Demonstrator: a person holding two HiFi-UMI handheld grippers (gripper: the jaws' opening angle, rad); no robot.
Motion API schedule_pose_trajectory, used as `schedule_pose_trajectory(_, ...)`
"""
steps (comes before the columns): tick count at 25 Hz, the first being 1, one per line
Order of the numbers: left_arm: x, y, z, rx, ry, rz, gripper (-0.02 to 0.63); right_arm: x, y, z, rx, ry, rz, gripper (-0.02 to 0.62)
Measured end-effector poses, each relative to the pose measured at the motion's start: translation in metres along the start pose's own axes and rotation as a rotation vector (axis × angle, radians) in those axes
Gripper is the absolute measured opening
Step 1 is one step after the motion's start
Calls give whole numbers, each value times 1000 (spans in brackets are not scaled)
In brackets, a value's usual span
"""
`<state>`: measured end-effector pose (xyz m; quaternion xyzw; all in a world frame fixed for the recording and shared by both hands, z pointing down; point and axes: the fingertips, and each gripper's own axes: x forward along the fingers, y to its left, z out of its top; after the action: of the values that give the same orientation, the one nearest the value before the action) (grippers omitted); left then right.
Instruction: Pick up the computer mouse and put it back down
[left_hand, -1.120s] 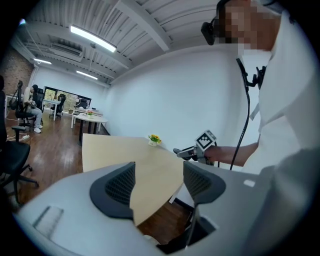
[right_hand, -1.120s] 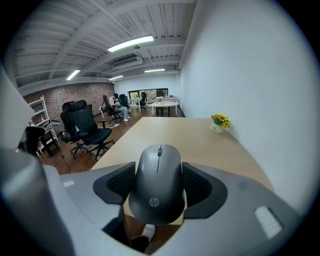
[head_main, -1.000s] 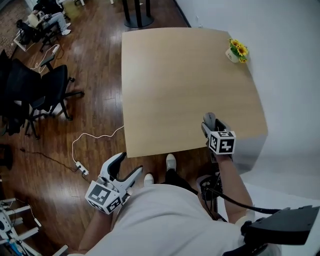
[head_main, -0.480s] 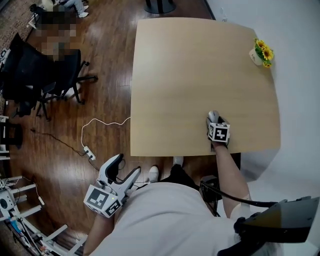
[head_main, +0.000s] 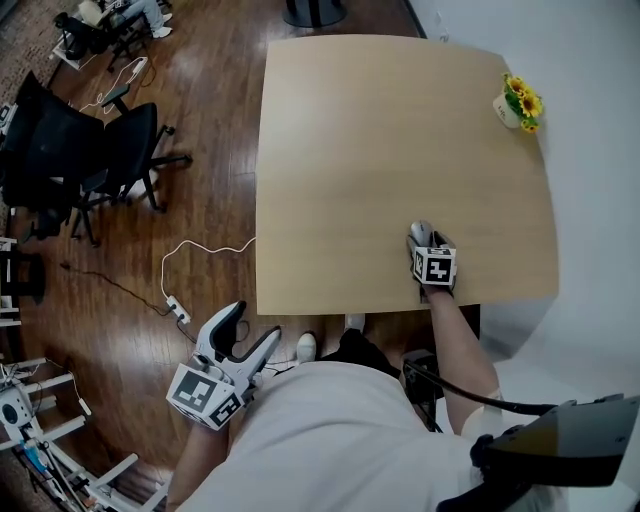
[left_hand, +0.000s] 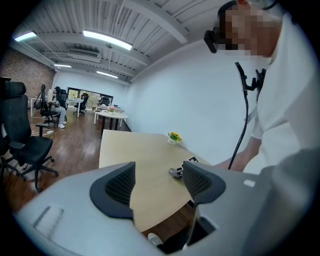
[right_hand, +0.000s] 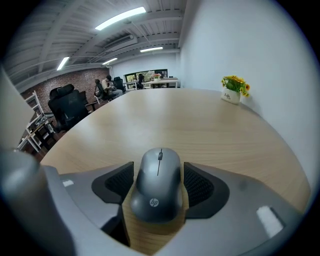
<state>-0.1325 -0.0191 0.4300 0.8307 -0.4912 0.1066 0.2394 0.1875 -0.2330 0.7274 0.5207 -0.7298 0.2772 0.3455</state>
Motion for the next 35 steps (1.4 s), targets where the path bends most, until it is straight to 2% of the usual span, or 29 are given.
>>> schedule_pose_trajectory(6, 1, -10, 0, 40, -17, -87, 287, -63, 10, 25, -16, -112, 4, 325)
schedule_pose_trajectory(14, -5, -23, -14, 97, -26, -236, 285, -225, 68, 28, -20, -235, 26, 337)
schedule_pose_trajectory(17, -8, -32, -17, 120, -25, -291, 285, -289, 86, 17, -19, -274, 20, 336)
schedule_pose_trajectory(22, -21, -38, -26, 144, -24, -347, 285, -365, 109, -30, 33, -278, -10, 338)
schedule_pose_trajectory(27, -37, -45, -38, 157, -14, -394, 285, -400, 133, -66, 71, -281, -39, 316)
schedule_pose_trajectory(35, -65, -43, -47, 170, -16, -384, 285, -406, 152, -76, 74, -287, -30, 313)
